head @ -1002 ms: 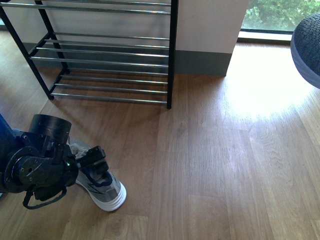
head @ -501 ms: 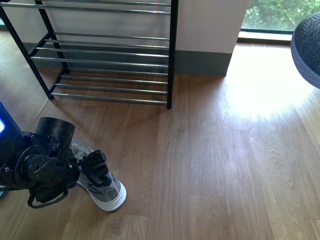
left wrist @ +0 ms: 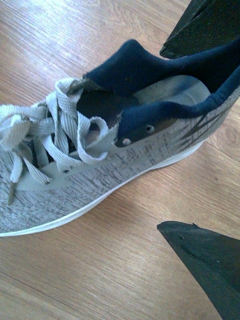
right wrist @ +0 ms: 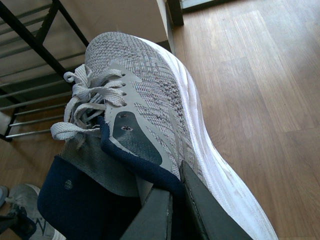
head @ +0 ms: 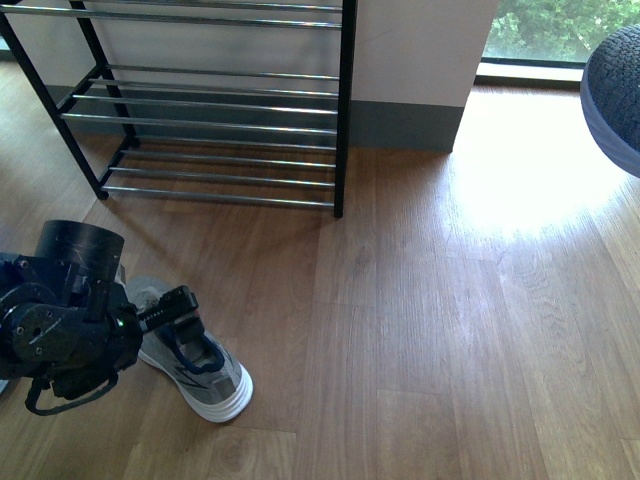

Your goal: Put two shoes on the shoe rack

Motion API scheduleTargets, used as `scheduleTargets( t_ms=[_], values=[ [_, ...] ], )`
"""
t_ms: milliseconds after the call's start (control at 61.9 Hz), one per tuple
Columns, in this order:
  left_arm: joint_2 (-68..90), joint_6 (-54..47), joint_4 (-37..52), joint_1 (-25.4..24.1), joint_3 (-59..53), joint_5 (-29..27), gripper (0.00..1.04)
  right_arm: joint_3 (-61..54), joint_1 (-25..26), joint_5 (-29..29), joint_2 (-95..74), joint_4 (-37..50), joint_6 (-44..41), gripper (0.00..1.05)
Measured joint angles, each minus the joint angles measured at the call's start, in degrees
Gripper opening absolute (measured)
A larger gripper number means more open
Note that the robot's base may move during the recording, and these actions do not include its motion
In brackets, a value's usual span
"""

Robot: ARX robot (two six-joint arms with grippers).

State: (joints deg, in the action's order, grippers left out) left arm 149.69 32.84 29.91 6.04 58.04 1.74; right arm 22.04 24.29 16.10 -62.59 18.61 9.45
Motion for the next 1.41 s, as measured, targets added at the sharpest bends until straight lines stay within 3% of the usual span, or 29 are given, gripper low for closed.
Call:
scheduleTargets(
  t_ms=[469,970,1034,1406],
  values=[
    [4.17,-1.92,-2.12,-0.46,1.90,0.37,0.95,0.00,0.00,0.00,0.00,0.00,0.00,0.01],
    [1.75,-1.95,-4.00,1.81,-1.29,-3.65,0.95,0.00,0.00,0.00,0.00,0.00,0.00,0.01],
    [2.16,-0.37,-5.27,3.02,0.66,-6.03,0.95,0.00,0.00,0.00,0.00,0.00,0.00,0.01],
    [1.68,4.76,-5.22,4.37,0.70,-7.41,0.95,0.00,0.00,0.02,0.00,0.00,0.00,0.01]
  ],
)
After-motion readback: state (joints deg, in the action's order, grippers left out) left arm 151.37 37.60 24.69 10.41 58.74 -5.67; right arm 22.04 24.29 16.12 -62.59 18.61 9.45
